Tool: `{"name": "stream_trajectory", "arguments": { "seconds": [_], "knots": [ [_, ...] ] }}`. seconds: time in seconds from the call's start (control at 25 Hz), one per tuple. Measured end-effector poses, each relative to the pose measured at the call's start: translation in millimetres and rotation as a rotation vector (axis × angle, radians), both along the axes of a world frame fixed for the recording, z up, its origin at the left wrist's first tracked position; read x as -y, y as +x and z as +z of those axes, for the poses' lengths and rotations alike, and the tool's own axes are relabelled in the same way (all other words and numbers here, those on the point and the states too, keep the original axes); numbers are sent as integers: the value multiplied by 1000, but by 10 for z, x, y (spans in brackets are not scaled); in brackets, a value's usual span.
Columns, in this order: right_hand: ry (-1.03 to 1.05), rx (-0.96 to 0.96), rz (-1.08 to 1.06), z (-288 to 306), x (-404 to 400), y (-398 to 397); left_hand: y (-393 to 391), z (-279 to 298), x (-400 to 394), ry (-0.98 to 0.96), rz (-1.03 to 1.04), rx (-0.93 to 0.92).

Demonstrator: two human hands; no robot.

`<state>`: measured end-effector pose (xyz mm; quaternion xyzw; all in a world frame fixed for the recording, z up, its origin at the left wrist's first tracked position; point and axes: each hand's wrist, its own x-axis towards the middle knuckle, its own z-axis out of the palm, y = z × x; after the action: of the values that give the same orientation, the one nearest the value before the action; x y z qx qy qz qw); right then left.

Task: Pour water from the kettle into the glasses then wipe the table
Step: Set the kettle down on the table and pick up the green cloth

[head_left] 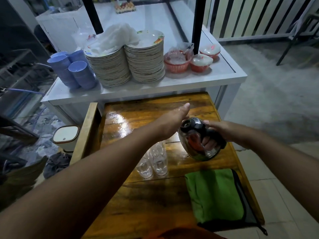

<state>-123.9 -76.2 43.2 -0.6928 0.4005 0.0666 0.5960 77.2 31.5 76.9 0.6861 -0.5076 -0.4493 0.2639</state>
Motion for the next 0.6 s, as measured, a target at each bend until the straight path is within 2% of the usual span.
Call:
{"name": "stream_trajectory", "arguments": {
  "seconds": [0.08, 0.24, 0.44, 0.6],
  "knots": [
    [46, 54, -46, -107, -53, -142, -172, -111, 156, 3, -52, 116],
    [142, 129, -171, -440, -107, -342, -461, -411, 390, 70, -169, 190],
    [267, 186, -352, -1149, 17, -514, -562, -767, 532, 1, -431, 417],
    [391, 271, -452, -1404, -56, -562, -558, -909, 551, -79, -620, 619]
  ]
}}
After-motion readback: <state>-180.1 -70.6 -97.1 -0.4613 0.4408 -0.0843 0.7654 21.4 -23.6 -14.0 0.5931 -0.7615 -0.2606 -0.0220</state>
